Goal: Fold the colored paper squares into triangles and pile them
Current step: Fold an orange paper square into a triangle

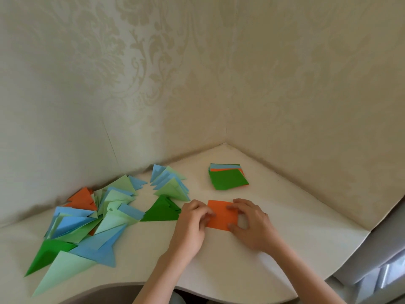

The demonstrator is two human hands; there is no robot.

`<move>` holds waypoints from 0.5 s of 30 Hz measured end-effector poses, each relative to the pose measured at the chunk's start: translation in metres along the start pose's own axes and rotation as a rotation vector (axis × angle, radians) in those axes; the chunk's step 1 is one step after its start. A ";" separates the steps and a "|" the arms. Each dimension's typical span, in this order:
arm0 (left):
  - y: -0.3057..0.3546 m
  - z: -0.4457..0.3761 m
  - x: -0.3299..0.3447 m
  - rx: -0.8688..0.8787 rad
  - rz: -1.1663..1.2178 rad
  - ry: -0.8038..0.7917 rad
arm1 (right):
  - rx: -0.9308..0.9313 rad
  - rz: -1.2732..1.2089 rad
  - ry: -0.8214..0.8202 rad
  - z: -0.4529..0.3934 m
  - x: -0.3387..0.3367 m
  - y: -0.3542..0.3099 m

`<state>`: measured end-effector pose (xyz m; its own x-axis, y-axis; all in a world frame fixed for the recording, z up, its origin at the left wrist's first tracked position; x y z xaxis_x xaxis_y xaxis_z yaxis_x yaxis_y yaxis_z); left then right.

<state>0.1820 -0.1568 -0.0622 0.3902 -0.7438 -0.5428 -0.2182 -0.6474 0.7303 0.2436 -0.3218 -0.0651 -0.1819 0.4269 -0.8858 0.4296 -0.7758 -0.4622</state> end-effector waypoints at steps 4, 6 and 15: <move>0.021 0.013 0.009 0.121 -0.083 0.040 | 0.023 0.063 -0.017 -0.002 -0.004 -0.002; 0.024 0.019 0.014 0.132 -0.123 0.009 | 0.033 0.048 -0.011 -0.001 -0.006 -0.002; 0.028 0.020 0.011 0.134 -0.239 -0.139 | -0.032 -0.025 0.090 0.020 -0.016 -0.004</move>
<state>0.1624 -0.1860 -0.0561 0.3204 -0.5771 -0.7512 -0.2549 -0.8163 0.5184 0.2270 -0.3349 -0.0495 -0.1128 0.4870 -0.8661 0.4544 -0.7499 -0.4808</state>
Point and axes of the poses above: each hand's wrist, its own z-axis away from the middle knuckle, its own x-axis out of the palm, y = z × x, the point moved 5 cm from there along -z, towards the middle knuckle, and after that the axes turned 8 degrees about z, right-handed, at the moved point
